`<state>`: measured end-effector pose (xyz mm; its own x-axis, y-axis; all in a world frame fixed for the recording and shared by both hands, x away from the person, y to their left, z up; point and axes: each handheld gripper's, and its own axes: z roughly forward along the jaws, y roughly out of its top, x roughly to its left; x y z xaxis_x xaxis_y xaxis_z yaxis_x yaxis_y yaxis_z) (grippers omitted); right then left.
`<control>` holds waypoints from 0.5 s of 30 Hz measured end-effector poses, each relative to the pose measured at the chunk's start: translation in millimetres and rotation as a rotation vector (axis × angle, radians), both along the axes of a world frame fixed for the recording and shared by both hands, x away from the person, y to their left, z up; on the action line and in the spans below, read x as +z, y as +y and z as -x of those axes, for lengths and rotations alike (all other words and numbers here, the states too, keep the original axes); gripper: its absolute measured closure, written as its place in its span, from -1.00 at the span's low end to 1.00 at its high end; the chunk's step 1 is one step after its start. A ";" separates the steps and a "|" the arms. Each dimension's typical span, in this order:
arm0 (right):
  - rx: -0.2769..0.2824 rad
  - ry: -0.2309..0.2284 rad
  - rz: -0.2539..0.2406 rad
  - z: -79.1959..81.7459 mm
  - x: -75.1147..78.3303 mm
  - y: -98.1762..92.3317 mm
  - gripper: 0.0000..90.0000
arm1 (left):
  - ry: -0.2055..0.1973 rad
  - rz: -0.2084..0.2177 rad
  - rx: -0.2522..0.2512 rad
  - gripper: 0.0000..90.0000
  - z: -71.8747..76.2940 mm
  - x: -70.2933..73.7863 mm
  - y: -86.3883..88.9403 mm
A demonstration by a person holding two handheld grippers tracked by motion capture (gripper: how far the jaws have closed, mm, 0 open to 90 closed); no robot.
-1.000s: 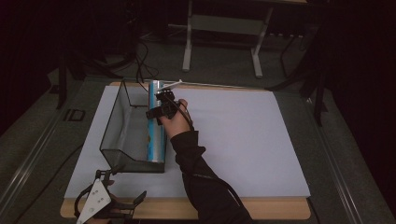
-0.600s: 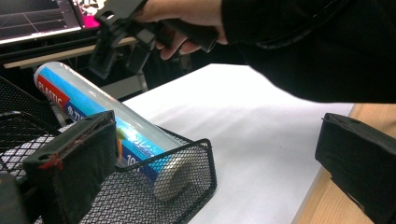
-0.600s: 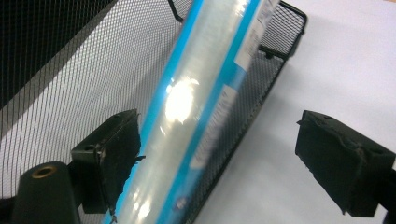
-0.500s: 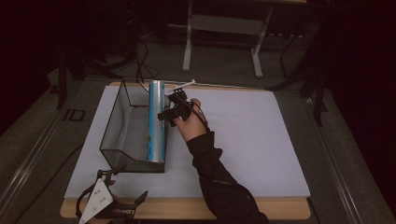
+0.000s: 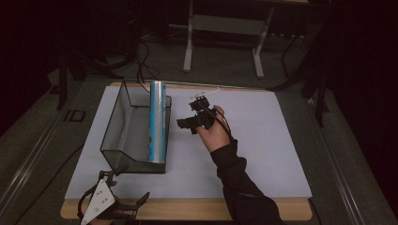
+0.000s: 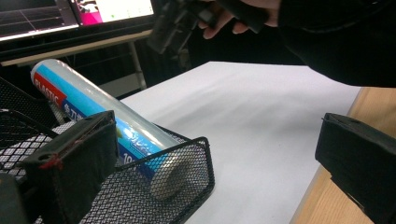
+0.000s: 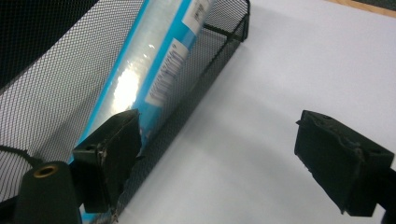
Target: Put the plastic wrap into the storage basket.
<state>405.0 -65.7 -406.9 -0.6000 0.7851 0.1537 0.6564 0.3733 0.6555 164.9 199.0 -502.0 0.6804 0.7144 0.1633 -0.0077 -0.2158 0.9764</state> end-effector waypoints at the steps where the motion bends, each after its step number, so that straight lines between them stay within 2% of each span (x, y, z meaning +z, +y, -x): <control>1: 0.000 -0.006 0.005 1.7 -0.6 -3.8 -0.68 | 0.000 -0.001 0.000 -1.00 -0.1 0.0 -0.1; 9: 0.003 -0.020 0.022 17.1 -8.1 -28.8 -0.68 | 0.005 -0.003 -0.001 -1.00 -0.8 -0.4 -0.8; 15: 0.005 -0.054 0.029 31.6 -11.9 -47.9 -0.68 | 0.004 -0.005 0.000 -1.00 -0.8 -0.5 -0.7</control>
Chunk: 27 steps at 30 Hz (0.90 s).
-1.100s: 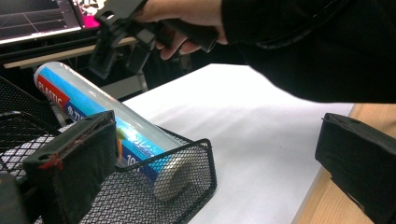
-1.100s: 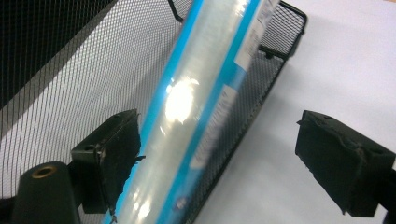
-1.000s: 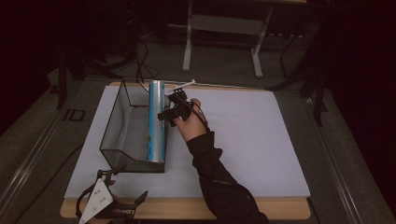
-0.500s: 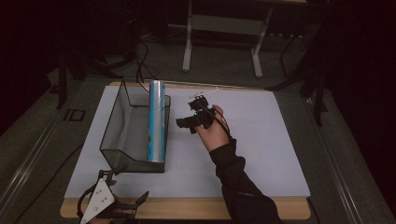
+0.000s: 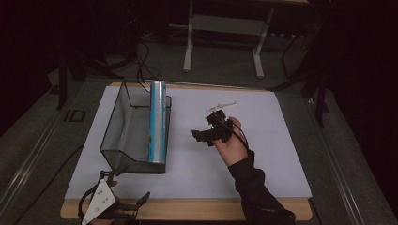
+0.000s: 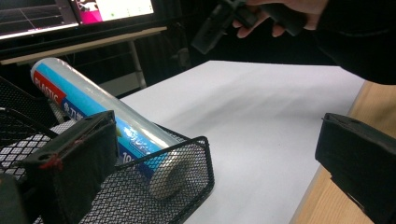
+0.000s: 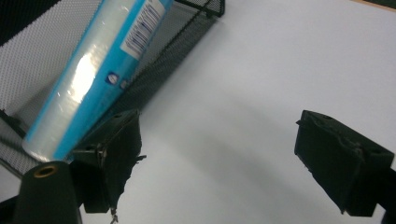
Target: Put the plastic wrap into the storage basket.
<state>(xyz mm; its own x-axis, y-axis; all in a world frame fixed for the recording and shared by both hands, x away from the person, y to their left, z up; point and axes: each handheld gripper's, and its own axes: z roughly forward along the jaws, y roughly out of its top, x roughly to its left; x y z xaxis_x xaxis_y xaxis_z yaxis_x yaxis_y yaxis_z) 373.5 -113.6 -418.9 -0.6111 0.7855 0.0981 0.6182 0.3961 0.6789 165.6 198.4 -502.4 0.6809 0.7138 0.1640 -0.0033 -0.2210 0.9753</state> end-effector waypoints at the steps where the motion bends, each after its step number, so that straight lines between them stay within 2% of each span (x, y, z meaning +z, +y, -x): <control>1: 0.000 -0.003 0.002 2.2 -0.4 -3.6 -0.68 | 0.001 0.000 0.000 -1.00 -0.2 0.0 -0.1; 10: -0.014 -0.026 0.001 18.9 -7.2 -34.9 -0.68 | 0.000 -0.003 -0.002 -1.00 -0.1 -0.4 -2.1; 19: -0.015 -0.028 0.012 33.0 -18.4 -54.5 -0.68 | 0.001 -0.006 -0.004 -1.00 -0.3 -0.4 -2.3; 27: -0.015 -0.019 0.045 42.1 -32.2 -66.8 -0.68 | 0.001 -0.007 -0.006 -1.00 -0.1 -0.4 -2.6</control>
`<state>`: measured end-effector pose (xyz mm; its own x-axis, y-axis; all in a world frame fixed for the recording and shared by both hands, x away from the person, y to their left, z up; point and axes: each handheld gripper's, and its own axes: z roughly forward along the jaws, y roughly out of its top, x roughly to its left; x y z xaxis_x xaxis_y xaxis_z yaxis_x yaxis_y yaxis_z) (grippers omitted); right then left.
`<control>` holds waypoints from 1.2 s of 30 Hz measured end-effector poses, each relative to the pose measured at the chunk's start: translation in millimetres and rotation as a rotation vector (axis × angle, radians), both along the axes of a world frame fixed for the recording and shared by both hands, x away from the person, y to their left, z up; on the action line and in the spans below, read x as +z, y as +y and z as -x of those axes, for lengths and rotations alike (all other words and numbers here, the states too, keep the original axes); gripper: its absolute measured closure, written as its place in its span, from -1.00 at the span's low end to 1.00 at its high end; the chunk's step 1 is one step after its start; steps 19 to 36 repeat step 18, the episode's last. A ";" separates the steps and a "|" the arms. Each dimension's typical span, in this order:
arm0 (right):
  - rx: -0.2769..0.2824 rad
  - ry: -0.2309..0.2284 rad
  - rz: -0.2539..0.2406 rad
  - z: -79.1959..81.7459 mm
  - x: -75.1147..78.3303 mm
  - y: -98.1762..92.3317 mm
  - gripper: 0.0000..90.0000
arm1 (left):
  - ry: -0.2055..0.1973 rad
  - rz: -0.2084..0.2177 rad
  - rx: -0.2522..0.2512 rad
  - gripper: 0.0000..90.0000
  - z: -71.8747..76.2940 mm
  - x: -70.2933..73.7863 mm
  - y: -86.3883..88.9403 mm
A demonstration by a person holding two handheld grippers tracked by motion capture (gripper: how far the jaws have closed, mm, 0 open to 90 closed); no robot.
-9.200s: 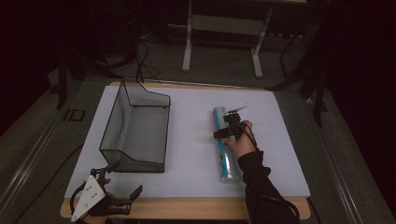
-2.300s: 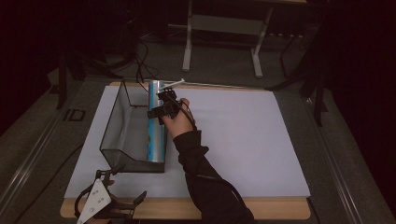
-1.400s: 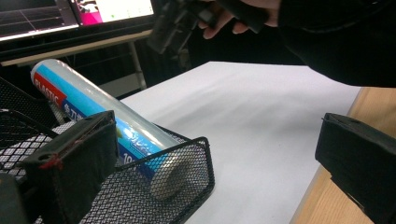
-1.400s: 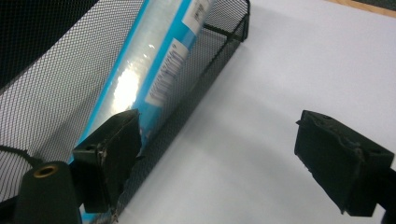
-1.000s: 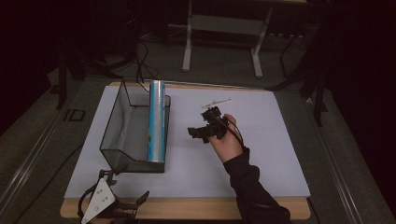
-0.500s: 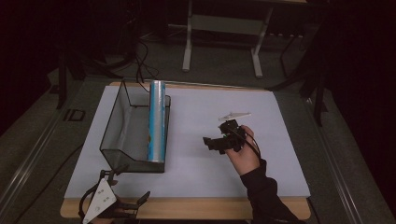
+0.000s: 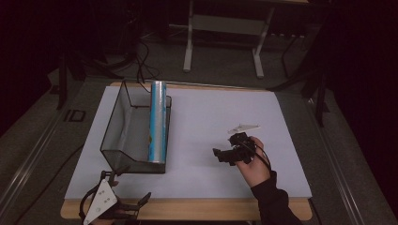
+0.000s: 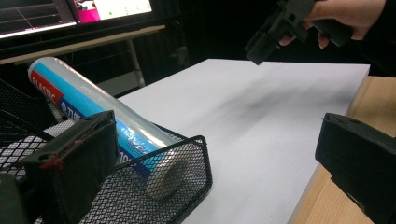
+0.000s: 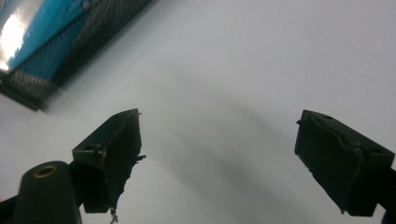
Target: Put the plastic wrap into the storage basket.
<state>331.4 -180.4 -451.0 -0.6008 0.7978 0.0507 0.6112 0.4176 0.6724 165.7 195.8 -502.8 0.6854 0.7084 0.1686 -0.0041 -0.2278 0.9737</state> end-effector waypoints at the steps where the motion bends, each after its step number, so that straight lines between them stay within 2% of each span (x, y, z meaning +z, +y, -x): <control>1: -0.004 -0.004 0.007 0.4 -2.6 -1.5 -0.68 | 0.001 0.002 -0.003 -1.00 0.0 0.0 -0.1; 6: -0.012 -0.016 0.017 -0.6 -11.1 -4.6 -0.70 | -0.002 -0.003 -0.005 -1.00 0.7 0.2 0.0; 9: -0.001 -0.006 0.050 -1.5 -20.5 0.4 -0.70 | -0.002 -0.001 -0.003 -1.00 0.7 0.2 1.0; 12: 0.009 0.007 0.062 -1.8 -23.9 2.4 -0.69 | 0.000 0.000 -0.004 -1.00 0.7 0.0 1.5; 36: 0.006 0.012 0.066 -3.3 -25.0 -0.1 -0.69 | -0.001 -0.004 -0.006 -1.00 0.9 -0.1 1.1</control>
